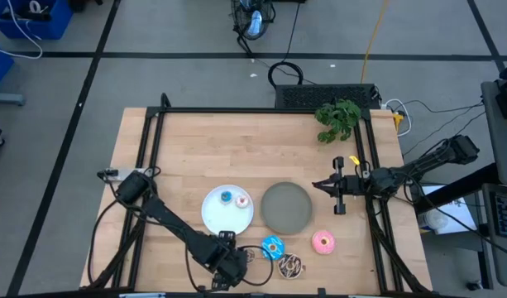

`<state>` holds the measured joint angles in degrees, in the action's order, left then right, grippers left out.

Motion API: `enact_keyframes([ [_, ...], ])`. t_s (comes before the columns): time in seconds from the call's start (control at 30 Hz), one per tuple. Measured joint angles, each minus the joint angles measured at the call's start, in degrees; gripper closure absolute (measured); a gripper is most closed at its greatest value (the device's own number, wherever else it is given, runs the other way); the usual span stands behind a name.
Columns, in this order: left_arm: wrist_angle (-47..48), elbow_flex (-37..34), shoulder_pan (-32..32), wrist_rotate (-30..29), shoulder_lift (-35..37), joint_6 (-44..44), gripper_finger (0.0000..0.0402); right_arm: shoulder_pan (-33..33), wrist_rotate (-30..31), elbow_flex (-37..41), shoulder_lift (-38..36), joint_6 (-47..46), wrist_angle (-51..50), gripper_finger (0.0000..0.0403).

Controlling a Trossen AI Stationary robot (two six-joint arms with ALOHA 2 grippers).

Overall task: Pick & Place donuts
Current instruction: Put the small orange donut on the white plate

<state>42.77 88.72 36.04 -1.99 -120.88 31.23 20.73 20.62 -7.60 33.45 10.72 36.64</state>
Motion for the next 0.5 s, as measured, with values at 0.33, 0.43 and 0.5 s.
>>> enact_keyframes([
  [0.33,-3.86,-4.35,-0.42,0.11,0.21,0.62,0.0101,0.00,0.00,0.00,0.00,-0.59,0.00,0.0403],
  [0.43,-3.83,-4.41,-0.44,0.10,0.24,0.59,0.0117,0.00,0.00,0.00,0.00,-0.62,-0.02,0.0403],
  [0.5,-3.81,-4.43,-0.62,0.10,0.24,0.56,0.0132,0.00,0.00,0.00,-0.01,-0.63,0.00,0.0403],
])
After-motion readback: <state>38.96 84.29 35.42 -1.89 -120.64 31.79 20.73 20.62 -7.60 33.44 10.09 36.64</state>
